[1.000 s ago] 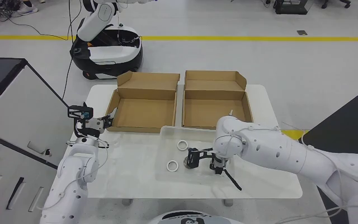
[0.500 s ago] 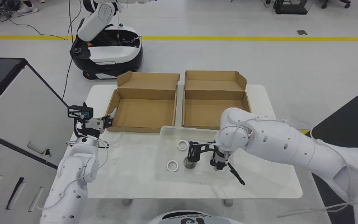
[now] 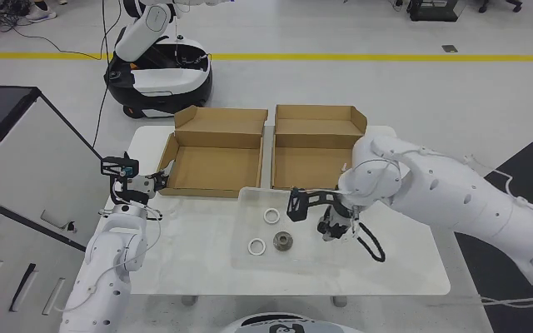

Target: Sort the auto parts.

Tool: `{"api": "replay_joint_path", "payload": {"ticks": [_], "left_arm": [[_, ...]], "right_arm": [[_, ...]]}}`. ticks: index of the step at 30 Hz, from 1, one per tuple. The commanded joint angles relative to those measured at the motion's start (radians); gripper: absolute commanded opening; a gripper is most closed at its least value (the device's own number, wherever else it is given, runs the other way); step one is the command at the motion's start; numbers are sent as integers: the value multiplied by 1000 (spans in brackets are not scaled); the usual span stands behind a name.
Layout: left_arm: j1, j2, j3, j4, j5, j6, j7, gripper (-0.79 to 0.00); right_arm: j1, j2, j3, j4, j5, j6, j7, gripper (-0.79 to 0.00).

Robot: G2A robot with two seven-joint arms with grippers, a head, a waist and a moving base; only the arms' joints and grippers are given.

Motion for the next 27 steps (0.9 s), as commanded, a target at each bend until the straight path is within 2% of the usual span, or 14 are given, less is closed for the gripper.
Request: {"api": "replay_joint_path", "payload": {"ticks": [1, 10, 27], "left_arm": [[0, 0, 0, 0, 0, 0, 0, 0], [0, 0, 0, 0, 0, 0, 0, 0], [0, 0, 0, 0, 0, 0, 0, 0]], "right_arm": [[-4, 15, 24, -1, 26, -11, -11, -785], [-35, 86, 97, 28, 127, -69, -69, -785], [-81, 207, 108, 117, 309, -328, -328, -785]]}}
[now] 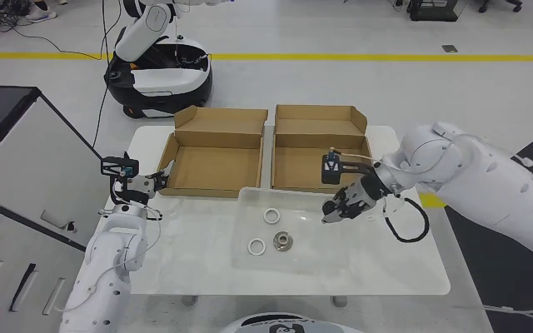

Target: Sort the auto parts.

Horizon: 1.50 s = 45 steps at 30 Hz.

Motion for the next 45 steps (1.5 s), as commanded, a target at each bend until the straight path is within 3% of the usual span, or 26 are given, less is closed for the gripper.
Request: {"api": "replay_joint_path", "payload": {"ticks": [1, 17, 38, 45], "left_arm": [[0, 0, 0, 0, 0, 0, 0, 0], [0, 0, 0, 0, 0, 0, 0, 0], [0, 0, 0, 0, 0, 0, 0, 0], [0, 0, 0, 0, 0, 0, 0, 0]], "right_arm": [[3, 12, -9, 3, 20, -31, -30, -785], [118, 78, -195, -20, 70, -339, -339, -785], [125, 81, -195, -22, 52, -333, -373, -785], [101, 99, -175, -17, 170, -412, -412, -785]]}}
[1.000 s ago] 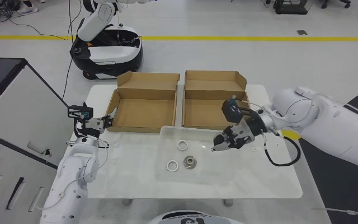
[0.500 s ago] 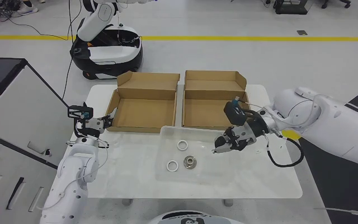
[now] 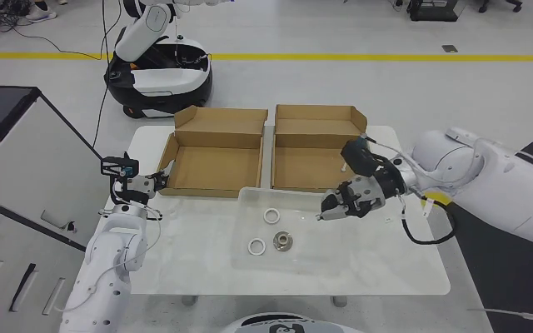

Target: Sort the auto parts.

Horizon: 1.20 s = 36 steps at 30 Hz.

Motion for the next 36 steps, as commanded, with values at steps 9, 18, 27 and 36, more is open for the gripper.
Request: {"api": "replay_joint_path", "payload": {"ticks": [9, 18, 27, 36], "left_arm": [[0, 0, 0, 0, 0, 0, 0, 0], [0, 0, 0, 0, 0, 0, 0, 0], [0, 0, 0, 0, 0, 0, 0, 0], [0, 0, 0, 0, 0, 0, 0, 0]], "right_arm": [[4, 30, -4, -83, 204, -10, -11, -785], [29, 49, -3, -114, 325, -10, -11, -785], [29, 49, -3, -114, 325, -10, -11, -785], [29, 49, -3, -114, 325, -10, -11, -785]]}}
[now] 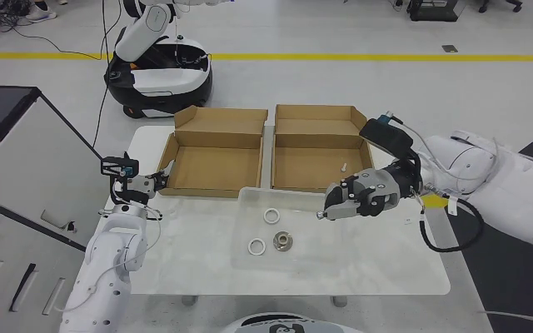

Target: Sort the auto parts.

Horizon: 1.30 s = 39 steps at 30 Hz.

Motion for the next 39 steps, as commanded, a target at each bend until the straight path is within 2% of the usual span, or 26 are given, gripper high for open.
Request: {"api": "replay_joint_path", "payload": {"ticks": [1, 23, 25, 31, 39], "left_arm": [[0, 0, 0, 0, 0, 0, 0, 0], [0, 0, 0, 0, 0, 0, 0, 0], [0, 0, 0, 0, 0, 0, 0, 0], [0, 0, 0, 0, 0, 0, 0, 0], [0, 0, 0, 0, 0, 0, 0, 0]], "right_arm": [[0, 0, 0, 0, -1, 0, 0, -785], [-9, -2, 8, -9, -3, 10, -25, -785], [-29, -4, 17, -23, 29, 0, -45, -785], [-78, -12, 66, -47, 169, 0, -1, -785], [-144, -26, 141, -91, 268, 0, 0, -785]]}}
